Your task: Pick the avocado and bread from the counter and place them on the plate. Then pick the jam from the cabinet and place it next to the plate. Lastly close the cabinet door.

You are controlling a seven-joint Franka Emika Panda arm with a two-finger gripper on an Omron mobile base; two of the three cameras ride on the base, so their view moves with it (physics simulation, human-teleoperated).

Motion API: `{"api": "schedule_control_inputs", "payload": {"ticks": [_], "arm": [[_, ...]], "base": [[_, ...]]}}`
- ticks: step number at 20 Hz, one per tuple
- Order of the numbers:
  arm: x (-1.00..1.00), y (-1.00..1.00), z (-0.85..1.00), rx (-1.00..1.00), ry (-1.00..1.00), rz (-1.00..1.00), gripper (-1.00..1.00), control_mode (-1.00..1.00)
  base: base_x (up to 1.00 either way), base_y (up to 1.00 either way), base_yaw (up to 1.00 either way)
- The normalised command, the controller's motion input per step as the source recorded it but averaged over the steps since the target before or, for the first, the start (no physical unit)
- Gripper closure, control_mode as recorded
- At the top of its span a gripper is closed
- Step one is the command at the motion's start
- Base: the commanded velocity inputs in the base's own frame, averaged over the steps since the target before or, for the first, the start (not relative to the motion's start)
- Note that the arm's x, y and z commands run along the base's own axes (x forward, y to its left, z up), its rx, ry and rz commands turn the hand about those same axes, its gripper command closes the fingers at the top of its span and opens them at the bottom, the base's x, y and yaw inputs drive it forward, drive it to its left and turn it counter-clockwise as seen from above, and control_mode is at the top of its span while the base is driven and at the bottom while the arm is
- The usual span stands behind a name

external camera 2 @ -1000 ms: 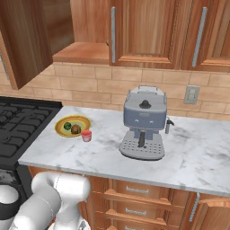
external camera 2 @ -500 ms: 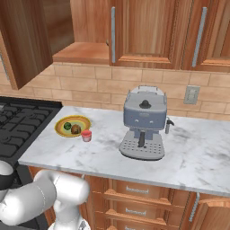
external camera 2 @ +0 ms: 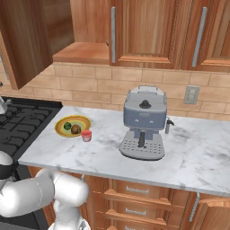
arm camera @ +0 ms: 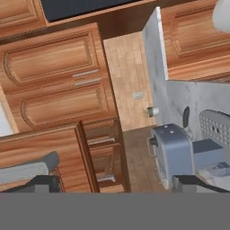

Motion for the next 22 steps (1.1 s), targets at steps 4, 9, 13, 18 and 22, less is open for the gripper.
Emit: {"api": "schedule_control_inputs", "payload": {"ticks": [4,9,13,18,22], "arm": [[0.33,0.0,0.07,-0.01,0.0,0.0,-1.0,-1.0],[0.34,0.0,0.1,0.0,0.0,0.0,-1.0,-1.0],[0.31,0.0,0.14,0.0,0.0,0.0,-1.0,-1.0],[0.32,0.0,0.12,0.0,0.0,0.0,-1.0,-1.0],[0.29,0.0,0.12,0.0,0.0,0.0,-1.0,-1.0]], "base": [[0.0,0.0,0.0],[0.0,0.0,0.0],[0.0,0.0,0.0],[0.0,0.0,0.0],[0.0,0.0,0.0]]}}
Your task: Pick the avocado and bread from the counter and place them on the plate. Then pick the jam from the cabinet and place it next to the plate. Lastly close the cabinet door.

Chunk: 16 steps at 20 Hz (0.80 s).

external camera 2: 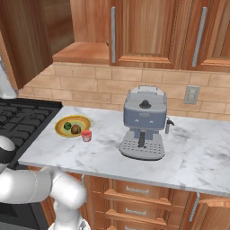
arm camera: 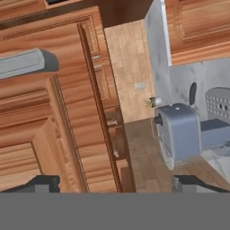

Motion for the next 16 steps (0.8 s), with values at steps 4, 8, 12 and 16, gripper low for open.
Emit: {"api": "schedule_control_inputs", "payload": {"ticks": [4,8,12,16], "arm": [[0.19,0.0,0.18,0.0,0.0,0.0,-1.0,-1.0],[0.23,0.0,0.18,0.0,0.0,0.0,-1.0,-1.0],[0.07,-0.16,0.22,0.0,0.0,0.0,-1.0,-1.0],[0.0,-0.48,0.2,0.01,0.0,0.0,-1.0,-1.0]], "base": [[0.0,0.0,0.0],[0.0,0.0,0.0],[0.0,0.0,0.0],[0.0,0.0,0.0]]}}
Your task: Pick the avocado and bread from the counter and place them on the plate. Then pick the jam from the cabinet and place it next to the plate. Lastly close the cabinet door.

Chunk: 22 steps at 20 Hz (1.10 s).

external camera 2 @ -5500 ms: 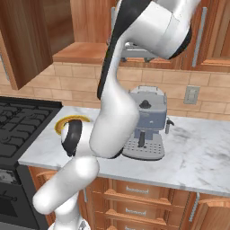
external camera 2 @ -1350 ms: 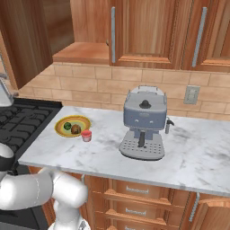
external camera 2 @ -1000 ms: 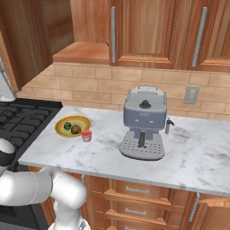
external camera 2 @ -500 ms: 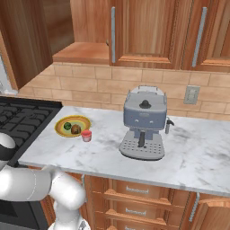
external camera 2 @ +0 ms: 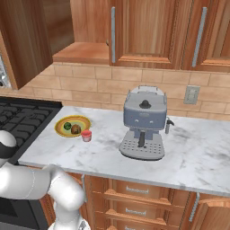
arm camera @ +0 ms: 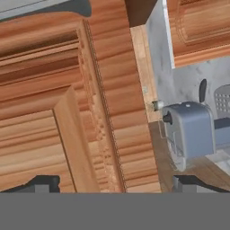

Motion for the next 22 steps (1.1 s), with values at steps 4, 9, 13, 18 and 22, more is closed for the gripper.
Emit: {"api": "schedule_control_inputs", "payload": {"ticks": [4,9,13,18,22], "arm": [[-0.01,-0.61,0.21,0.03,0.02,0.0,-1.0,-1.0],[-0.01,-0.71,0.21,0.03,0.05,0.0,-1.0,-1.0],[0.02,-0.74,0.13,0.04,0.05,0.14,-1.0,-1.0],[0.28,-0.88,0.0,0.11,0.0,0.37,-1.0,-1.0],[0.96,-0.9,-0.21,0.07,0.0,0.46,-1.0,-1.0]], "base": [[0.0,0.0,0.0],[0.0,0.0,0.0],[0.0,0.0,0.0],[0.0,0.0,0.0],[0.0,0.0,0.0]]}}
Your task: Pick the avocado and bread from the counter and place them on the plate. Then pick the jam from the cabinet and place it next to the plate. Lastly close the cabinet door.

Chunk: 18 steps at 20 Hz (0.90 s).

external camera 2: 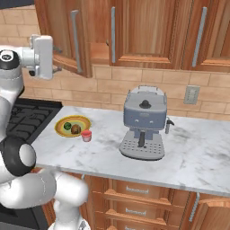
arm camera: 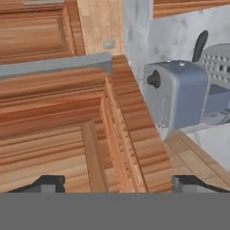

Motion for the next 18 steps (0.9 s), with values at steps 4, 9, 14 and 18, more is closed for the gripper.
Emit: {"api": "schedule_control_inputs", "payload": {"ticks": [4,9,14,18], "arm": [[1.0,-0.81,-0.31,0.02,0.0,0.49,-1.0,-1.0],[1.0,-0.61,-0.41,0.0,0.09,0.47,-1.0,-1.0],[0.92,-0.3,-0.03,0.0,0.22,0.33,-1.0,-1.0],[0.62,-0.16,0.0,0.0,0.21,0.26,-1.0,-1.0]], "base": [[0.0,0.0,0.0],[0.0,0.0,0.0],[0.0,0.0,0.0],[0.0,0.0,0.0]]}}
